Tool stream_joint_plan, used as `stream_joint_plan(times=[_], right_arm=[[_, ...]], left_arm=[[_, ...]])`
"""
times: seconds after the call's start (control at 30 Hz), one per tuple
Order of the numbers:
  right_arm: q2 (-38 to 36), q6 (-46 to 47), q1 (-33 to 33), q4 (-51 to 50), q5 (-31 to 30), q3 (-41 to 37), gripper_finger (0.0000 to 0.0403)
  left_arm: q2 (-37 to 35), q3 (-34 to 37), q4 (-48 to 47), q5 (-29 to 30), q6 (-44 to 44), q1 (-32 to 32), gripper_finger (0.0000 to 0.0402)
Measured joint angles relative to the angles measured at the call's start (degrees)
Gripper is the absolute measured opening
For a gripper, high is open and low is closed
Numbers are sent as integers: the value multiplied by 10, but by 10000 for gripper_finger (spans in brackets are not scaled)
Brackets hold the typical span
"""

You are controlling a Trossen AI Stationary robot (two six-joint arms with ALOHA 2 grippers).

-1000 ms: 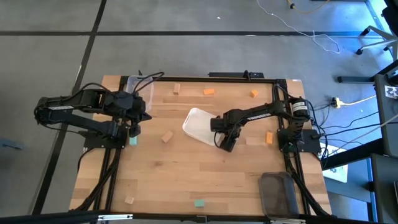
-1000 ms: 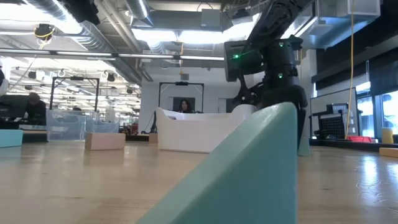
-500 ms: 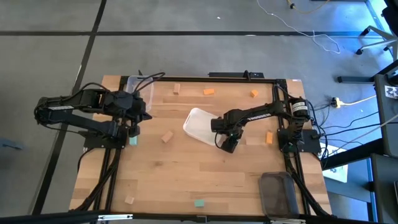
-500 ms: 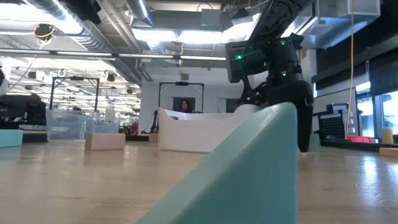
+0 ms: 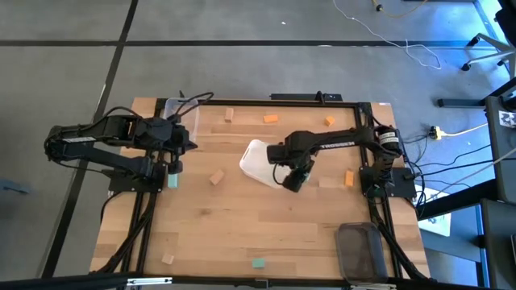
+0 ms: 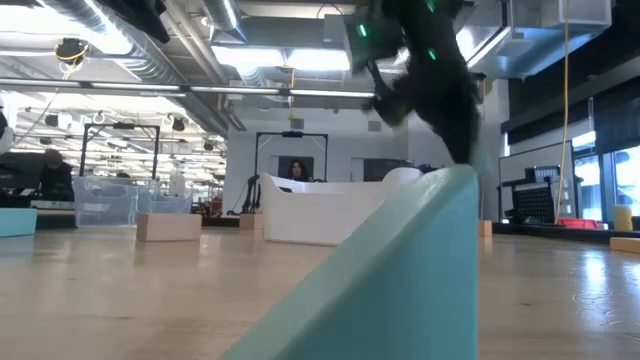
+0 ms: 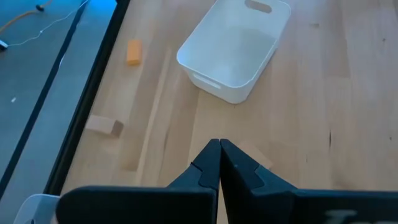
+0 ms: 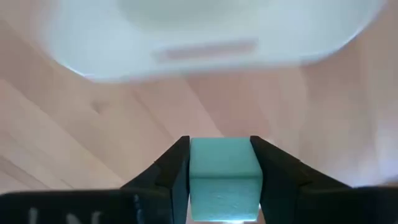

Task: Sort & place blocks by color
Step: Put the top right light blue block into the white bin

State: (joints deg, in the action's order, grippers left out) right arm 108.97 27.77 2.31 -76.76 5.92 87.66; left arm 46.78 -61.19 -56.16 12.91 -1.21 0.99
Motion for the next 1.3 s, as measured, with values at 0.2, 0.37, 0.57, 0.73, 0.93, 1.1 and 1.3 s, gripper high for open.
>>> stream_joint_plan(times=[0.2, 0.37, 0.57, 0.73, 0.93, 1.1, 1.3], right_arm=[[-1, 8, -1, -18, -48, 120, 135], [-1, -2, 11, 24, -62, 160, 135], [1, -21, 37, 121, -62, 118, 135], [2, -28, 54, 205, -43, 46, 135], [2, -28, 56, 291, -39, -45, 135], [2, -28, 56, 341, -37, -93, 135], [2, -27, 56, 345, -37, -103, 141]], left_arm=[[0, 0, -2, -1, 5, 0, 0], [0, 0, -10, -2, 34, 0, 0], [0, 0, -14, -3, 55, 0, 0], [0, 0, -14, -3, 56, 0, 0], [0, 0, -13, -3, 56, 0, 0], [0, 0, -13, -3, 56, 0, 0], [0, 0, -13, -3, 61, 0, 0]])
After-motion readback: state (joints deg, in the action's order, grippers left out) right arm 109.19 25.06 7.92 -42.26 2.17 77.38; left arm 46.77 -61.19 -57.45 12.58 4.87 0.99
